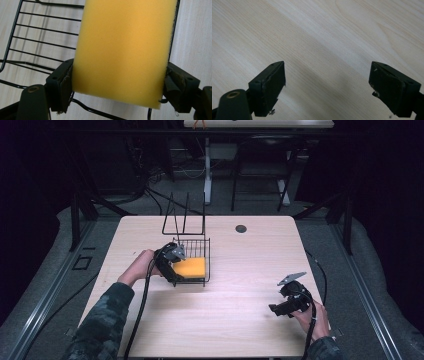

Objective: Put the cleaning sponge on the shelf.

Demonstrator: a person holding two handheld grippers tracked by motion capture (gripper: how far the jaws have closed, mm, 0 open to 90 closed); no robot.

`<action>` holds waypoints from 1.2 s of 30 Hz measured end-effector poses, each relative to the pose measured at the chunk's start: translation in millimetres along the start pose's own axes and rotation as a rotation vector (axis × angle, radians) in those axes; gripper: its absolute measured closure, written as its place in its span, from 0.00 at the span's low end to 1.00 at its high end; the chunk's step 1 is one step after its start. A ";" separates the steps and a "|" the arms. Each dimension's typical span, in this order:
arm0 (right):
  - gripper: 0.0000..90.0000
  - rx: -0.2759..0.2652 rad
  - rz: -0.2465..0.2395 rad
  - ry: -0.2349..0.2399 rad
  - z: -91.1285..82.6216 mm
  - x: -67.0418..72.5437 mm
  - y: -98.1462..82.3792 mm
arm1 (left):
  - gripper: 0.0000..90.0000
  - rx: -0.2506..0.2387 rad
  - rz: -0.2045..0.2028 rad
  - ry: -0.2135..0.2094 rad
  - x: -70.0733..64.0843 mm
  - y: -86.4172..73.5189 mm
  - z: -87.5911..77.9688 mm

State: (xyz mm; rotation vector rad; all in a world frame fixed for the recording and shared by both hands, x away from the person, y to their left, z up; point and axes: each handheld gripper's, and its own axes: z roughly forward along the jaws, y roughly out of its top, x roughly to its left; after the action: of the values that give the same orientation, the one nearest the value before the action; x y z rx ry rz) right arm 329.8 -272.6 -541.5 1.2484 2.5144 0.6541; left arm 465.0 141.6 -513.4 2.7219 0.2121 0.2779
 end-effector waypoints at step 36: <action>0.15 -0.013 0.005 -0.001 -3.7 -1.1 -0.9 | 0.03 -0.127 -0.138 0.032 -1.7 -1.2 -23.5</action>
State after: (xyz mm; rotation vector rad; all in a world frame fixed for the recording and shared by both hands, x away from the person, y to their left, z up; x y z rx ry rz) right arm 328.2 -275.0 -538.7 1.2511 2.5029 0.6694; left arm 458.0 151.0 -493.0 2.5645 0.3767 0.2860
